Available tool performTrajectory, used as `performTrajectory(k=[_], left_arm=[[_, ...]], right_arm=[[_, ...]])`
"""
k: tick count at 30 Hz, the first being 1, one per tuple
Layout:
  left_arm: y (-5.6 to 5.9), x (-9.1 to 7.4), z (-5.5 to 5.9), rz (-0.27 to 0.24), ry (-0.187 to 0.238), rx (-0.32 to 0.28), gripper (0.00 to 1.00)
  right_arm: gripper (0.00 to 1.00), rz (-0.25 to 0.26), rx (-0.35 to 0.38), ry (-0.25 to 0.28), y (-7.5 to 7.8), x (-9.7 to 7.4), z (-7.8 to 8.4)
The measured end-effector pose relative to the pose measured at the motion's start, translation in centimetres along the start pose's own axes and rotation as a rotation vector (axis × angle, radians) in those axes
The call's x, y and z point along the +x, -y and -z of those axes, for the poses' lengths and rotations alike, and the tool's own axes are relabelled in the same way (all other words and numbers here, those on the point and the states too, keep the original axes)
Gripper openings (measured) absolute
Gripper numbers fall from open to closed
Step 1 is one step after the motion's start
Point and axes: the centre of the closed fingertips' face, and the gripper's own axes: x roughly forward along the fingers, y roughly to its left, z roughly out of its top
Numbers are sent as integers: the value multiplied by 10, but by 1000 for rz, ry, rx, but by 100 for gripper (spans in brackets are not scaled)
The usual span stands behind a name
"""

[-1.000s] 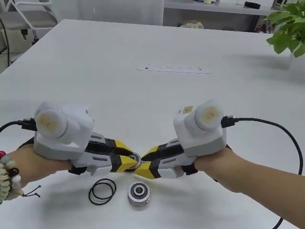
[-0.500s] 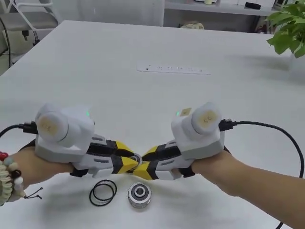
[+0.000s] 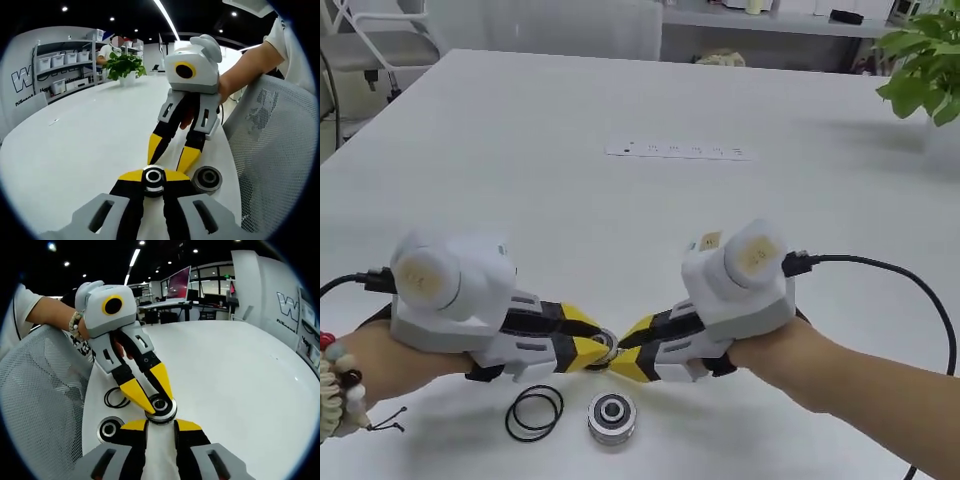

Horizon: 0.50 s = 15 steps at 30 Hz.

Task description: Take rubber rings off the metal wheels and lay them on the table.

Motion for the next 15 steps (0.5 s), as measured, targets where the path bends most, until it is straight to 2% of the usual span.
performTrajectory(k=[5, 8, 11, 15], left_arm=[[1, 2, -1, 3, 2, 8, 8], [1, 2, -1, 3, 3, 16, 8], [1, 2, 0, 5, 5, 17, 8], [1, 2, -1, 4, 7, 15, 8]], right_arm=[[27, 20, -2, 7, -2, 9, -3], [25, 34, -14, 2, 0, 8, -3], [23, 10, 14, 15, 1, 3, -3], [22, -3, 15, 19, 0, 1, -3]])
